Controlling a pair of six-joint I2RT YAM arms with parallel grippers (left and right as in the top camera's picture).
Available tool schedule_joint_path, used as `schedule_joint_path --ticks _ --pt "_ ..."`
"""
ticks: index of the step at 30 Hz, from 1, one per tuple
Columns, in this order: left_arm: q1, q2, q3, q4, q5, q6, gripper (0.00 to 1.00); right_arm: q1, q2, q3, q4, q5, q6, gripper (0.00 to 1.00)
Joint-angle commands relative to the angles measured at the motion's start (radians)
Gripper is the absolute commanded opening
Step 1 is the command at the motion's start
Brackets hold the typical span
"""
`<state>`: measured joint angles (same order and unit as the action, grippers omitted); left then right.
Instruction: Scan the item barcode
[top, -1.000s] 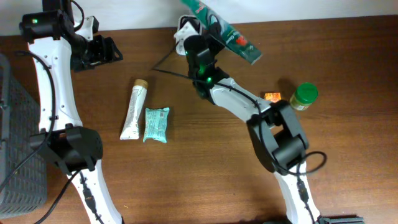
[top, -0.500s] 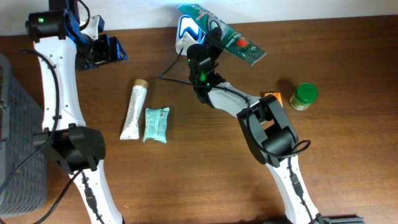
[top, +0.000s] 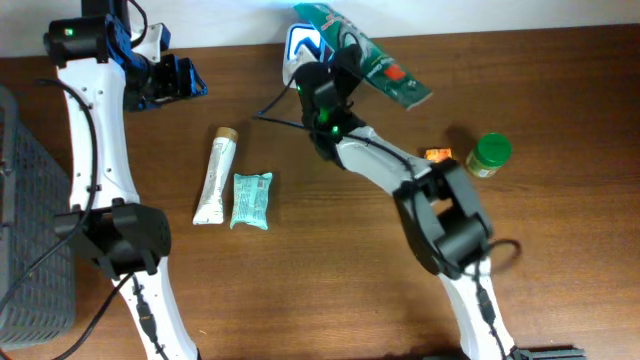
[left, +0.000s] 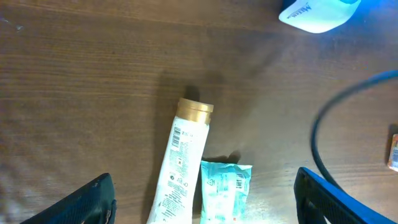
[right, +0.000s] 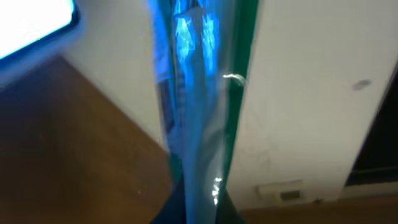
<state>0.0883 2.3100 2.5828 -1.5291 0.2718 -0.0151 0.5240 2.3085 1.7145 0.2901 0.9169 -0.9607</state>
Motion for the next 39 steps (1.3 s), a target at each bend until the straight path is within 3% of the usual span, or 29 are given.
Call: schedule_joint_path --ticks 1,7,9,12,14,18,21,22,23,24,26,28,30,33,39 --pt "-0.026 -0.008 0.008 0.006 -0.004 0.012 0.82 0.007 -0.190 0.008 -0.262 -0.110 0.307 0.04" --pt "-0.053 -0.008 0.008 0.022 -0.004 0.012 0.82 -0.080 -0.626 0.008 -0.898 -0.569 1.051 0.04" --pt "-0.053 -0.008 0.008 0.021 -0.004 0.012 0.82 -0.166 -0.703 0.008 -1.087 -0.689 1.192 0.04" --pt "-0.058 -0.008 0.008 0.021 -0.004 0.012 0.82 -0.333 -0.697 -0.003 -1.350 -0.895 1.217 0.04" --pt "-0.058 -0.008 0.008 0.019 -0.007 0.012 0.82 -0.426 -0.658 -0.044 -1.423 -1.019 1.201 0.04" --pt "-0.069 -0.008 0.008 0.021 -0.007 0.012 0.82 -0.525 -0.577 -0.190 -1.379 -1.044 1.175 0.04" --pt "-0.069 -0.008 0.008 0.021 -0.007 0.012 0.89 -0.582 -0.519 -0.243 -1.350 -1.019 1.175 0.04" --pt "-0.069 -0.008 0.008 0.020 -0.007 0.012 0.89 -0.599 -0.517 -0.243 -1.353 -0.993 1.175 0.08" --pt "-0.069 -0.008 0.008 0.020 -0.007 0.012 0.89 -0.615 -0.517 -0.243 -1.358 -0.976 1.175 0.30" --pt "-0.069 -0.008 0.008 0.021 -0.007 0.012 0.90 -0.631 -0.517 -0.243 -1.360 -0.977 1.166 0.45" --pt "-0.069 -0.008 0.008 0.021 -0.007 0.012 0.92 -0.652 -0.518 -0.220 -1.393 -0.975 1.127 0.60" --pt "-0.069 -0.008 0.008 0.025 -0.007 0.013 0.93 -0.652 -0.518 -0.160 -1.440 -0.986 1.115 0.63" --pt "-0.068 -0.008 0.008 0.033 -0.013 0.013 0.93 -0.618 -0.518 -0.092 -1.465 -1.193 1.062 0.63" --pt "-0.065 -0.008 0.008 0.036 -0.108 0.013 0.95 -0.505 -0.511 -0.095 -1.397 -1.365 1.094 0.63" --pt "-0.056 -0.008 0.008 0.085 -0.194 0.013 1.00 -0.134 -0.332 -0.095 -1.114 -1.366 1.486 0.62"
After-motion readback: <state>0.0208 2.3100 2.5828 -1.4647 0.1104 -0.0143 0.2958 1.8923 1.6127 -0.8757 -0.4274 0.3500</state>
